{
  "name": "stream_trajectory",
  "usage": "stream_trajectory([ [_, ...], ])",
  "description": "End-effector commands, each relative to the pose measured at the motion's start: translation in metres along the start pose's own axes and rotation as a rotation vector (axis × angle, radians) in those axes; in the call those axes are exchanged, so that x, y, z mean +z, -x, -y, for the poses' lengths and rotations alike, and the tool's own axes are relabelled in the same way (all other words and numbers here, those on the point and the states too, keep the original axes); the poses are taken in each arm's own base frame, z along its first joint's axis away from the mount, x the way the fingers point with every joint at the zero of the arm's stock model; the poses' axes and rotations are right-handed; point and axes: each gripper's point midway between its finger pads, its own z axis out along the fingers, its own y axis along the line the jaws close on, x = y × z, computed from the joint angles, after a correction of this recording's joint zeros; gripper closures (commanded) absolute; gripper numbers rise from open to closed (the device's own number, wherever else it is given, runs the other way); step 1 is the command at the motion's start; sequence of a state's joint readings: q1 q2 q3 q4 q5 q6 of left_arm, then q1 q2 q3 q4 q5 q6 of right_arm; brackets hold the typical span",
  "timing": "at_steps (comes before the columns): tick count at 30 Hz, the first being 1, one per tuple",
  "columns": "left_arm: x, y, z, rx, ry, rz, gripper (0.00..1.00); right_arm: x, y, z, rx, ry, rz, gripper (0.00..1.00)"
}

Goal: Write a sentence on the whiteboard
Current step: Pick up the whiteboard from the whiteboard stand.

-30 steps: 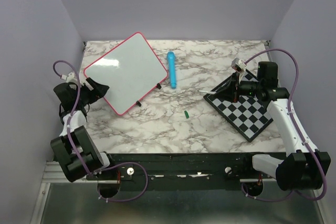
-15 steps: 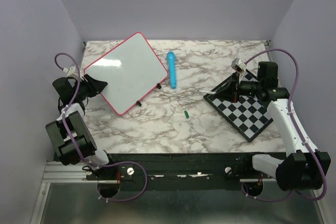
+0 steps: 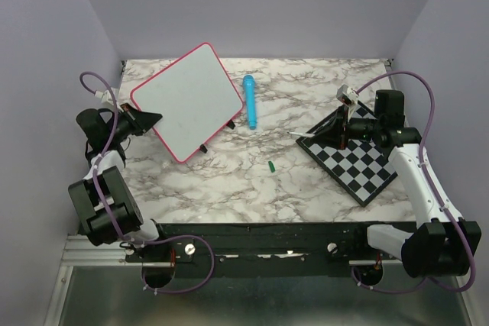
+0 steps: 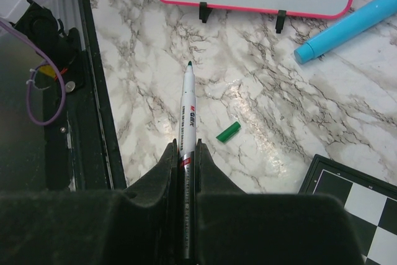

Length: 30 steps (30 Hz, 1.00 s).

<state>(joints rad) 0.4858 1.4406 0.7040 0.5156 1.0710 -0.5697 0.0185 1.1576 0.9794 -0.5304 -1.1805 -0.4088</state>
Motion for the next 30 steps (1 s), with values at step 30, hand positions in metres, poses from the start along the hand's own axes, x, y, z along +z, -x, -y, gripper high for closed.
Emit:
stream_trajectory([
  [30, -0.008, 0.043, 0.199, 0.279, -0.286, 0.209, 1.0, -0.008, 0.007, -0.015, -0.085, 0.024, -0.009, 0.99],
])
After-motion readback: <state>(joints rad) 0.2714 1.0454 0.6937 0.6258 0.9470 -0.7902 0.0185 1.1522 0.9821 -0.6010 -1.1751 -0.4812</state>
